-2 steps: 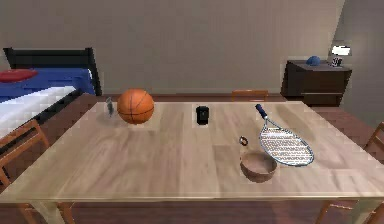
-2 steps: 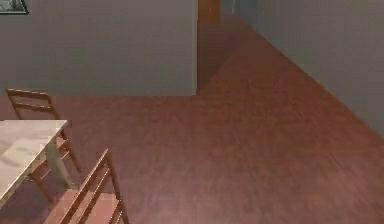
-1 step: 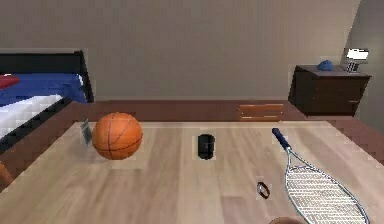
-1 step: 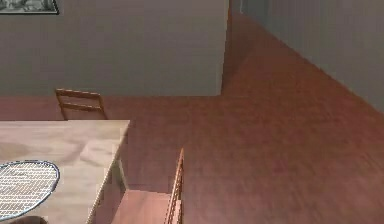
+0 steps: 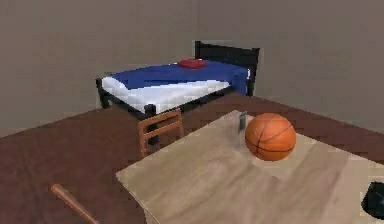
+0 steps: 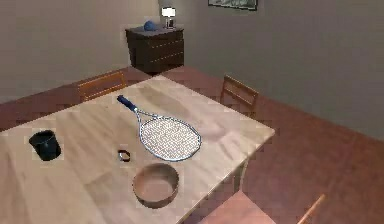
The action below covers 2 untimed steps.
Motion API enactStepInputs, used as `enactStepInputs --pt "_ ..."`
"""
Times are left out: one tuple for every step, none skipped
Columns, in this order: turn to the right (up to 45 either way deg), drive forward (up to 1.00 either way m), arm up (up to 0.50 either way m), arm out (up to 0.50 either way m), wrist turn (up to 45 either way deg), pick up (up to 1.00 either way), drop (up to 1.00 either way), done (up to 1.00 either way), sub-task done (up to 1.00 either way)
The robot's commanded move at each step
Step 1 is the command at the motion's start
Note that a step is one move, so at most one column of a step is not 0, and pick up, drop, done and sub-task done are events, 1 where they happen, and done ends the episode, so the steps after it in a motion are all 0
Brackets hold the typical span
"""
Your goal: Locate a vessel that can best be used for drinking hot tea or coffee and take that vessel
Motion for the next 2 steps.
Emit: enactStepInputs --pt "-36.0 0.00 0.00 0.00 0.0 0.00 0.00 0.00 0.00" --pt "0.0 0.00 0.50 0.00 0.0 0.00 0.00 0.00 0.00"
